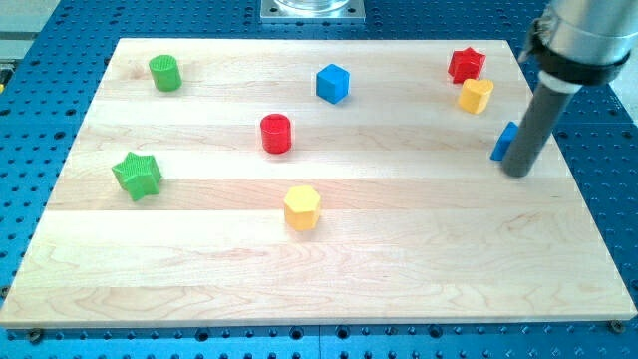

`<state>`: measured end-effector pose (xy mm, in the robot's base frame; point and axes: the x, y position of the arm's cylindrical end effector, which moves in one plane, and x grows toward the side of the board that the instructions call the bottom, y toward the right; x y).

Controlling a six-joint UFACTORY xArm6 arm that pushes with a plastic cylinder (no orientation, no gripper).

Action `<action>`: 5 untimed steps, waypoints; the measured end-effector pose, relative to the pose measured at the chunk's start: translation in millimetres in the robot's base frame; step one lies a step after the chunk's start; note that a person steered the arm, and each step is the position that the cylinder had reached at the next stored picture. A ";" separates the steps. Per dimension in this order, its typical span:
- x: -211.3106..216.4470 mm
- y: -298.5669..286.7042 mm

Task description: Move the triangle below to the heart

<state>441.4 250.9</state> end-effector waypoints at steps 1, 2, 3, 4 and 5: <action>-2.1 -2.3; -19.0 13.0; -32.1 12.1; -33.9 -33.7; 10.6 -50.3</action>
